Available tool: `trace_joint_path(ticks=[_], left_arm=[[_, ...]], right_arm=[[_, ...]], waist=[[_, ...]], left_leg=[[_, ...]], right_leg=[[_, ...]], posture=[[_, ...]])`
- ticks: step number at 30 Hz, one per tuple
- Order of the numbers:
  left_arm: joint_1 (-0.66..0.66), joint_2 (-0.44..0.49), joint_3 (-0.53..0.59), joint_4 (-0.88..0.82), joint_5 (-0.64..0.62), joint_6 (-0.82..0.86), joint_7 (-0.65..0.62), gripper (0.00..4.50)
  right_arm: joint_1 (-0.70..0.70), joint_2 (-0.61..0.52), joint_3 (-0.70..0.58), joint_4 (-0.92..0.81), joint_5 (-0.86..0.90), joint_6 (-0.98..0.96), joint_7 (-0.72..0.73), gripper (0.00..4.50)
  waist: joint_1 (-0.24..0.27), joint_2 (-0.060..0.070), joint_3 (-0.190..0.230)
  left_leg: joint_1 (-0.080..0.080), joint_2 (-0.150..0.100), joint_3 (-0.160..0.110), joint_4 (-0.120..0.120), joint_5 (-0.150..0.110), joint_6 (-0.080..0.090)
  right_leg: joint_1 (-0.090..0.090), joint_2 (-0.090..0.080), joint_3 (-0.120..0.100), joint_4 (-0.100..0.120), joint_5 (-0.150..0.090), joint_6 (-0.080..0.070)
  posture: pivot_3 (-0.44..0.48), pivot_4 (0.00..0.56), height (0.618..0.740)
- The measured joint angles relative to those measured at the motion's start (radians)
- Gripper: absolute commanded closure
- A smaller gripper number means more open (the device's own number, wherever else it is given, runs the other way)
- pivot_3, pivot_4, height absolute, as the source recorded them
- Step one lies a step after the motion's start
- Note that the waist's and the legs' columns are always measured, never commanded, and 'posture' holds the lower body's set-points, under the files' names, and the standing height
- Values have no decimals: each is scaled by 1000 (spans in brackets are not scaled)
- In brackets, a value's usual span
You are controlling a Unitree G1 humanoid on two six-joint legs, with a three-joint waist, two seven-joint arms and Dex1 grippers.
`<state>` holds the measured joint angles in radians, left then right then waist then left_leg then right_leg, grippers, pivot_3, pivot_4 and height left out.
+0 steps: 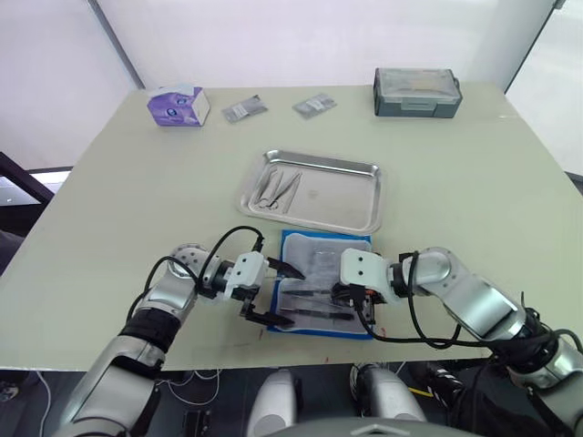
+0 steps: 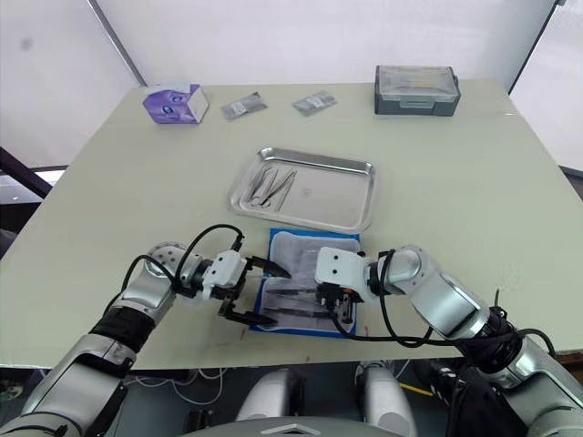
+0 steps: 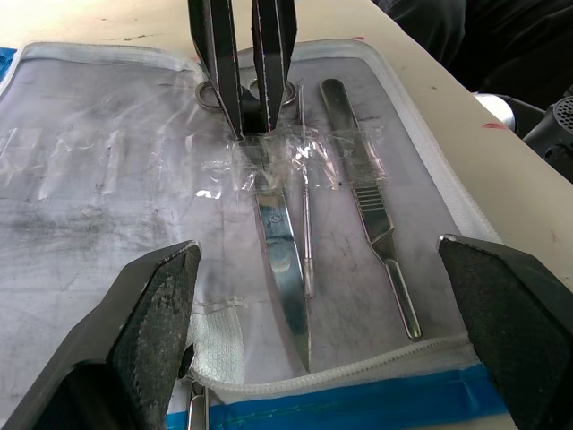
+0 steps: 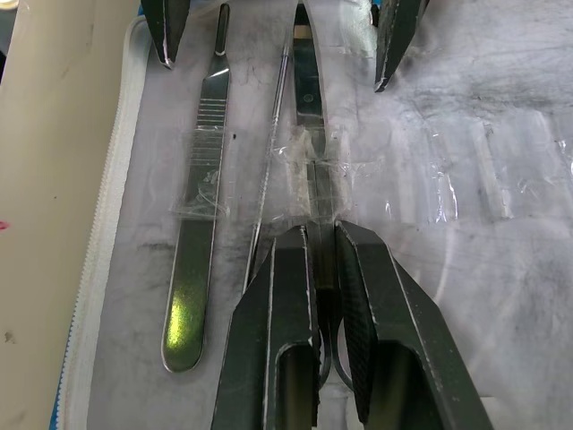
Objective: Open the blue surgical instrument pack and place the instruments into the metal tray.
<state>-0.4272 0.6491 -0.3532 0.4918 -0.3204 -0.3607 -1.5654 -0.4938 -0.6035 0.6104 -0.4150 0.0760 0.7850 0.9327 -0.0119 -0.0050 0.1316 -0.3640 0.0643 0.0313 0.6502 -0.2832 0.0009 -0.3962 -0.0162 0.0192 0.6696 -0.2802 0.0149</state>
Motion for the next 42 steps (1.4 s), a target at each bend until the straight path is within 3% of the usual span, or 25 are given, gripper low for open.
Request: trace_joint_path(ticks=[9,29,42], left_arm=[[0,0,1,0,1,1,-1,0],[-3,-13,2,0,4,1,-1,0],[-13,-35,2,16,9,0,-3,0]], right_arm=[[-66,-26,22,-50,-1,107,11,4350],[-97,-105,37,-117,3,142,30,4350],[23,-320,-157,-196,87,83,105,4350]], waist=[[0,1,0],[2,1,0],[3,6,-1]], left_leg=[[0,0,-1,0,0,0],[-3,-3,-4,0,0,0],[-11,-8,-12,2,0,0]], right_leg=[[0,0,-1,0,0,0],[0,-1,-1,-3,0,1],[0,-2,-1,-6,0,4]], posture=[[0,150,731],[0,150,731],[0,150,731]])
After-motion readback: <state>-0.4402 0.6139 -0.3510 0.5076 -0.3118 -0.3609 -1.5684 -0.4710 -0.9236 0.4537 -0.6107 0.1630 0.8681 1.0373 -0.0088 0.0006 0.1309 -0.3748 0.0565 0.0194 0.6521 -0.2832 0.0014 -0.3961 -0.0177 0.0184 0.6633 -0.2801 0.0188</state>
